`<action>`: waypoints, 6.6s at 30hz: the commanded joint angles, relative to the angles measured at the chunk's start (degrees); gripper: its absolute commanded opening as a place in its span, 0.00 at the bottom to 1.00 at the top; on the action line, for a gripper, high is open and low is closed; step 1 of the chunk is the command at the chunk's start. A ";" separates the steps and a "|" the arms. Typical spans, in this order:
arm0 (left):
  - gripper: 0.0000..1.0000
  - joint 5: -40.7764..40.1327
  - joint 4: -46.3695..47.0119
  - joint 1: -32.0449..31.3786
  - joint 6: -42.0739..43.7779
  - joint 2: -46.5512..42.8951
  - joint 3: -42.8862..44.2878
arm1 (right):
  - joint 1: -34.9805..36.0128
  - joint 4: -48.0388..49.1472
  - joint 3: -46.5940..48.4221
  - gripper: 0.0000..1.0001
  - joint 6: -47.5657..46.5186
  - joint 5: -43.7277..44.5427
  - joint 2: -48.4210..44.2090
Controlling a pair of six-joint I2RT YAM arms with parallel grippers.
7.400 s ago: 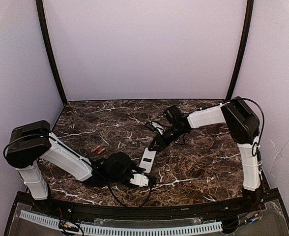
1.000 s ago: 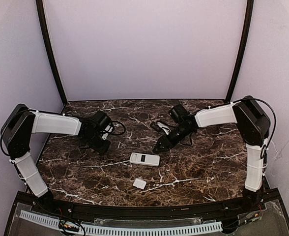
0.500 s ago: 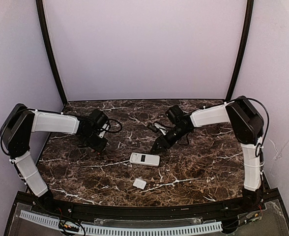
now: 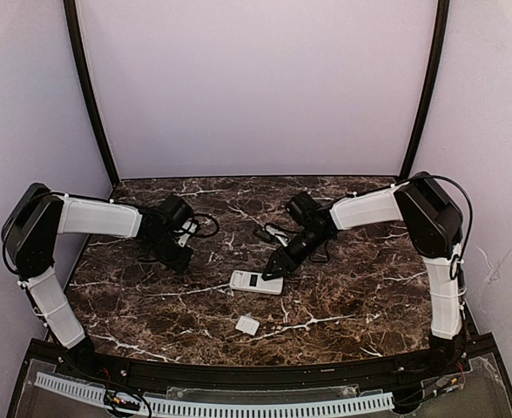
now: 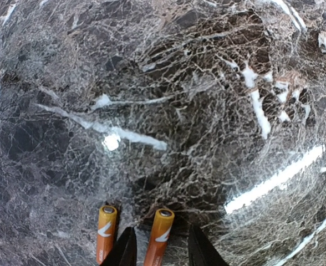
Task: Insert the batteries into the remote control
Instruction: Adjust the remote control without batteries at the center of the board, then pass from the left arm to the right, then pass from the right arm to the left
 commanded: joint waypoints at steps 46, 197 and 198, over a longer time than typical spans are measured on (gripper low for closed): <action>0.00 23.76 44.77 -2.24 -18.72 -24.33 -14.31 | 1.87 20.40 -8.45 0.44 17.46 1.27 -22.96; 0.00 -13.79 23.17 -42.32 42.96 -31.35 -13.12 | -0.15 1.96 -14.40 0.68 19.32 6.51 -33.58; 0.00 -12.82 23.23 -41.10 37.28 -31.77 -13.06 | -0.45 2.83 -15.32 0.68 19.21 7.88 -33.26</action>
